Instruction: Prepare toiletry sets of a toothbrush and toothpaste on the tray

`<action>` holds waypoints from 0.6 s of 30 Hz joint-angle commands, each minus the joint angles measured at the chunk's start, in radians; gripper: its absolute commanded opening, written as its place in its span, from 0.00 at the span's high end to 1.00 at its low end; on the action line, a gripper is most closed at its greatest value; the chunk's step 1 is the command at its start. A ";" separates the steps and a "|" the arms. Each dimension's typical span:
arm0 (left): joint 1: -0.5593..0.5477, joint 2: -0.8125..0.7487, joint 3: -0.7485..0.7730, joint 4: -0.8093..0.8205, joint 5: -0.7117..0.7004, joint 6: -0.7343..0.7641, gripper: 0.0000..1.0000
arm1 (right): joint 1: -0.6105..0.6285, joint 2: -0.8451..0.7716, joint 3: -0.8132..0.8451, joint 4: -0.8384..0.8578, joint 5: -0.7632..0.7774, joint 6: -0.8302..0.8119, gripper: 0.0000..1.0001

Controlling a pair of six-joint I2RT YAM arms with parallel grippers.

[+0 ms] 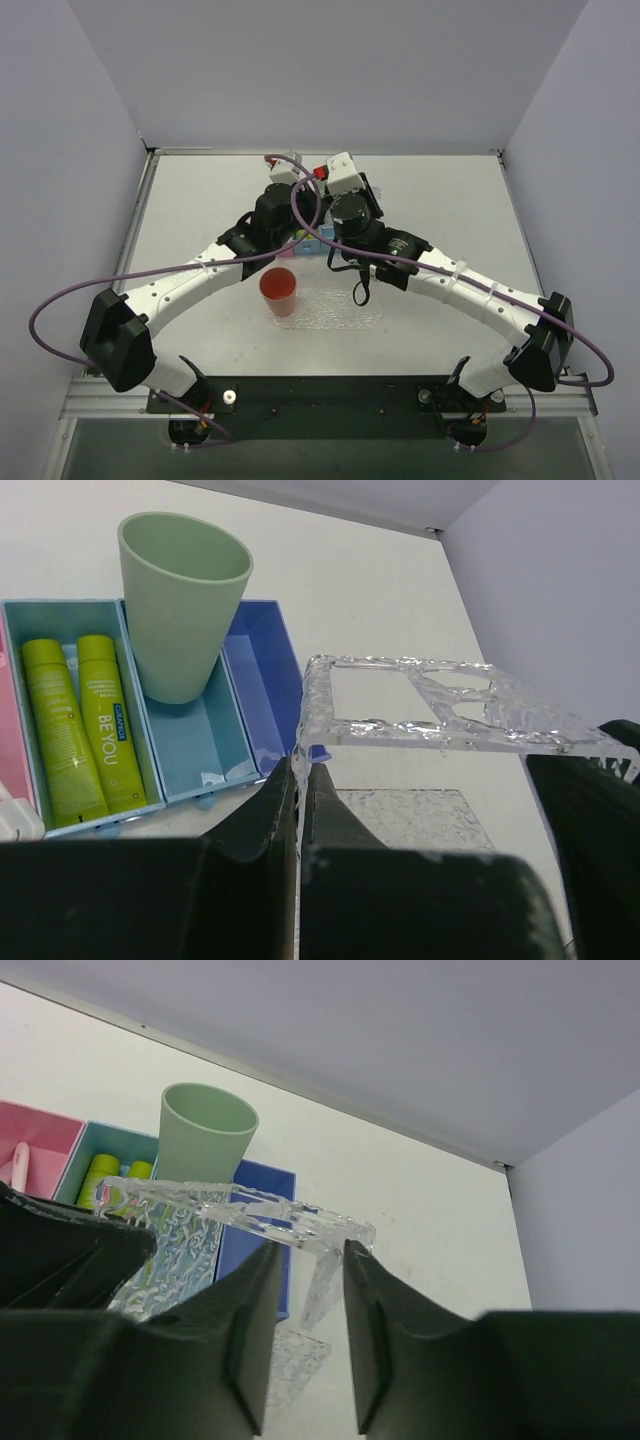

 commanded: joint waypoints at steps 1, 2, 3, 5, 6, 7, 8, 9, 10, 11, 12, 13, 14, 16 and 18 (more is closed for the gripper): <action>-0.017 0.019 0.103 0.056 0.056 0.020 1.00 | 0.011 -0.040 -0.036 0.041 -0.002 -0.019 0.67; -0.017 0.025 0.114 0.058 0.060 0.027 1.00 | 0.010 -0.050 -0.042 0.032 -0.007 -0.017 0.57; -0.015 0.035 0.127 0.058 0.065 0.032 1.00 | 0.011 -0.057 -0.044 0.015 -0.019 0.001 0.54; -0.015 0.055 0.163 0.056 0.068 0.055 1.00 | 0.011 -0.086 -0.039 -0.054 -0.044 0.030 0.45; -0.014 0.061 0.177 0.053 0.068 0.064 1.00 | 0.011 -0.101 -0.038 -0.077 -0.086 0.044 0.43; -0.006 0.073 0.188 0.052 0.071 0.072 1.00 | 0.013 -0.119 -0.041 -0.126 -0.119 0.074 0.41; 0.003 0.079 0.206 0.053 0.095 0.078 1.00 | 0.011 -0.164 -0.045 -0.144 -0.149 0.090 0.36; 0.015 0.088 0.213 0.055 0.118 0.075 1.00 | 0.013 -0.188 -0.052 -0.175 -0.212 0.107 0.35; 0.043 0.093 0.216 0.055 0.158 0.072 1.00 | 0.011 -0.217 -0.062 -0.189 -0.246 0.139 0.33; 0.054 0.096 0.216 0.061 0.172 0.072 1.00 | 0.007 -0.265 -0.062 -0.207 -0.278 0.157 0.27; 0.066 0.096 0.213 0.066 0.186 0.076 1.00 | 0.004 -0.283 -0.059 -0.256 -0.321 0.171 0.26; 0.081 0.095 0.208 0.072 0.210 0.096 1.00 | -0.002 -0.302 -0.047 -0.281 -0.373 0.209 0.26; 0.087 0.093 0.196 0.088 0.226 0.108 1.00 | -0.012 -0.332 -0.042 -0.302 -0.398 0.223 0.26; 0.097 0.082 0.184 0.104 0.276 0.163 1.00 | -0.047 -0.366 -0.021 -0.368 -0.511 0.283 0.27; 0.097 0.064 0.167 0.108 0.289 0.197 1.00 | -0.151 -0.379 -0.007 -0.428 -0.617 0.338 0.30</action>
